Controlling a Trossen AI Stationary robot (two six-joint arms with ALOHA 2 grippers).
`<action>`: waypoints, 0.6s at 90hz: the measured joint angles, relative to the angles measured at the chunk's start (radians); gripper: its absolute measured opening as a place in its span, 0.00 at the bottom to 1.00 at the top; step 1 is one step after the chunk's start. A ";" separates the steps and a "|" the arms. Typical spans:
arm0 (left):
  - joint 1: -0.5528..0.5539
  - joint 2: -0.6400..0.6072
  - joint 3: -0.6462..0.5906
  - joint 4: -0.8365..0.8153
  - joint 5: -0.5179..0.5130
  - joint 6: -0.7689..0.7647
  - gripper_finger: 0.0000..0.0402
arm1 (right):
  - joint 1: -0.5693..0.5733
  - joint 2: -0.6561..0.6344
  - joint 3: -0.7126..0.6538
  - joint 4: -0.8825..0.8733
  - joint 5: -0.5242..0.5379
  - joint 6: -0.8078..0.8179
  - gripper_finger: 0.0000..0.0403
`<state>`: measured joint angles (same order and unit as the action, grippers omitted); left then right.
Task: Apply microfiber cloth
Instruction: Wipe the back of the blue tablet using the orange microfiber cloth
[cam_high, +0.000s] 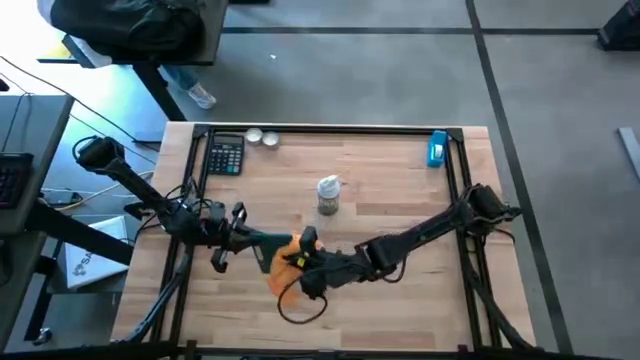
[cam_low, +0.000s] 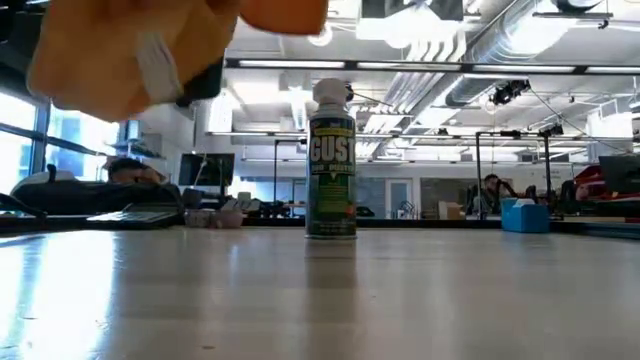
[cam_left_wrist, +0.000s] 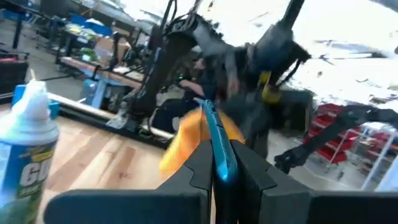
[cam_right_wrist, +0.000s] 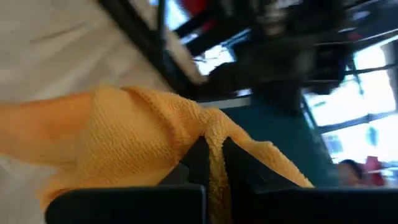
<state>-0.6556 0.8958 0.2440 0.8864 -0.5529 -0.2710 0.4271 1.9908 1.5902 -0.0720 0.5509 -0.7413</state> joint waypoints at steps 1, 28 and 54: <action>0.000 -0.001 0.000 0.000 0.001 0.000 0.03 | 0.002 0.002 0.000 -0.003 -0.003 0.003 0.00; -0.001 -0.007 0.002 0.004 0.042 0.022 0.03 | 0.039 0.043 -0.003 0.051 0.065 -0.105 0.00; 0.000 0.003 0.002 -0.008 0.012 0.040 0.03 | -0.007 0.043 -0.002 0.313 0.127 -0.406 0.00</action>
<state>-0.6556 0.8989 0.2459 0.8784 -0.5406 -0.2314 0.4202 2.0338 1.5879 0.2408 0.6782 -1.1469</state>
